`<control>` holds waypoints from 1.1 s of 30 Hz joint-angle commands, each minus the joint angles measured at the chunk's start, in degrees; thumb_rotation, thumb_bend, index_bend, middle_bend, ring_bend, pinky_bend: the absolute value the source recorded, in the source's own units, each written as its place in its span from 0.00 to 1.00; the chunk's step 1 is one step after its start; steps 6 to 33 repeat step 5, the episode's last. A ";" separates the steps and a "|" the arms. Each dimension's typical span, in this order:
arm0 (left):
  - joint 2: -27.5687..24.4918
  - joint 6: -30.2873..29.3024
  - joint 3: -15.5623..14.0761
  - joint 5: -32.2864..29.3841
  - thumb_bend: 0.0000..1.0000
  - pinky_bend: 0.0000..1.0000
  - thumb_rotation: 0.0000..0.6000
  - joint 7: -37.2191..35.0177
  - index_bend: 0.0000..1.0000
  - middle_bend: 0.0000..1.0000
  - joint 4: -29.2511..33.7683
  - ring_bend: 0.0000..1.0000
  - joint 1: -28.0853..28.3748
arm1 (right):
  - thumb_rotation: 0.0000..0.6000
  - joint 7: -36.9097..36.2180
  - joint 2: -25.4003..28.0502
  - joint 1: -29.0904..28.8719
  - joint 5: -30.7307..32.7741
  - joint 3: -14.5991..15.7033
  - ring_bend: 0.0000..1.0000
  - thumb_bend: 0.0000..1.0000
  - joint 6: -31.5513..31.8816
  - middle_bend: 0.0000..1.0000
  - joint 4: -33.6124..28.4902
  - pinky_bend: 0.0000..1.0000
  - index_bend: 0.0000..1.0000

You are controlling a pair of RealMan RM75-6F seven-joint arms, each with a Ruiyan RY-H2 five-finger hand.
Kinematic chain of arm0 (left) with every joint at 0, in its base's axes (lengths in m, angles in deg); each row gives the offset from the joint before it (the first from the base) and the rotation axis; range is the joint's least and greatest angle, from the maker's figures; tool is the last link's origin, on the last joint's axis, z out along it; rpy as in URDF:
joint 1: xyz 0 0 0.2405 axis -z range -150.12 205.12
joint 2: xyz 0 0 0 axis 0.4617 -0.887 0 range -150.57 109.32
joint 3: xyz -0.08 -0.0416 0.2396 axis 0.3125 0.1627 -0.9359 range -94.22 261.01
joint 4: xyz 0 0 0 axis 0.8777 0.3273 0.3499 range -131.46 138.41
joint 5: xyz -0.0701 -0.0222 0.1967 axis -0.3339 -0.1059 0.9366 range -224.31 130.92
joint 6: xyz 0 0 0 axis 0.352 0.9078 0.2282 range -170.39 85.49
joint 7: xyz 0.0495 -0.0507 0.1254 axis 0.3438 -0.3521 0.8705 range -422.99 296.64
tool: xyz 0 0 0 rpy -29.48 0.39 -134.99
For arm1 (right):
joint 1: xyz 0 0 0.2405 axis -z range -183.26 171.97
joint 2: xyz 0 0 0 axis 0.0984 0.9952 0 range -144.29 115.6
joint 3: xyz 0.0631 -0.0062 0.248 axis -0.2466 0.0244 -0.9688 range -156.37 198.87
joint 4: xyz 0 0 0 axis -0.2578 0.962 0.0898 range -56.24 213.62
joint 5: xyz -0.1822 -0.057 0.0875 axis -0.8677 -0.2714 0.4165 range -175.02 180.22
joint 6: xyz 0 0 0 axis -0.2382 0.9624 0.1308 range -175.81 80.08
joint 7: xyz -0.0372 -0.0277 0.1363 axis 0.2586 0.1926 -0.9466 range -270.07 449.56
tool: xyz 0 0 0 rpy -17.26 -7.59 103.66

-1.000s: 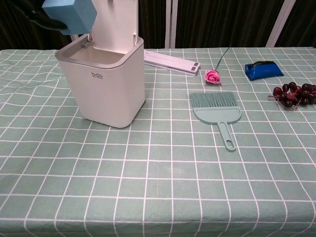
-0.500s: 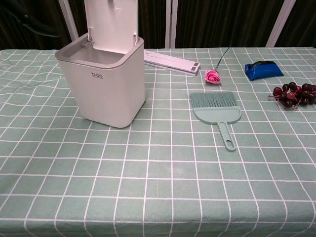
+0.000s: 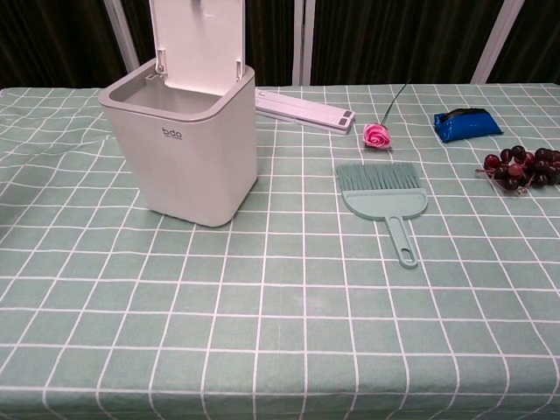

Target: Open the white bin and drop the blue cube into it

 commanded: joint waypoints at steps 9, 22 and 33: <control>2.63 -1.23 -0.54 0.44 0.00 0.19 1.00 -2.29 0.09 0.13 -4.21 0.08 -2.86 | 1.00 1.16 0.55 0.17 0.51 0.01 0.00 0.25 -0.21 0.00 -1.67 0.00 0.00; 2.63 -1.23 -0.54 0.44 0.00 0.19 1.00 -2.29 0.09 0.13 -4.21 0.08 -2.86 | 1.00 1.16 0.55 0.17 0.51 0.01 0.00 0.25 -0.21 0.00 -1.67 0.00 0.00; 2.63 -1.23 -0.54 0.44 0.00 0.19 1.00 -2.29 0.09 0.13 -4.21 0.08 -2.86 | 1.00 1.16 0.55 0.17 0.51 0.01 0.00 0.25 -0.21 0.00 -1.67 0.00 0.00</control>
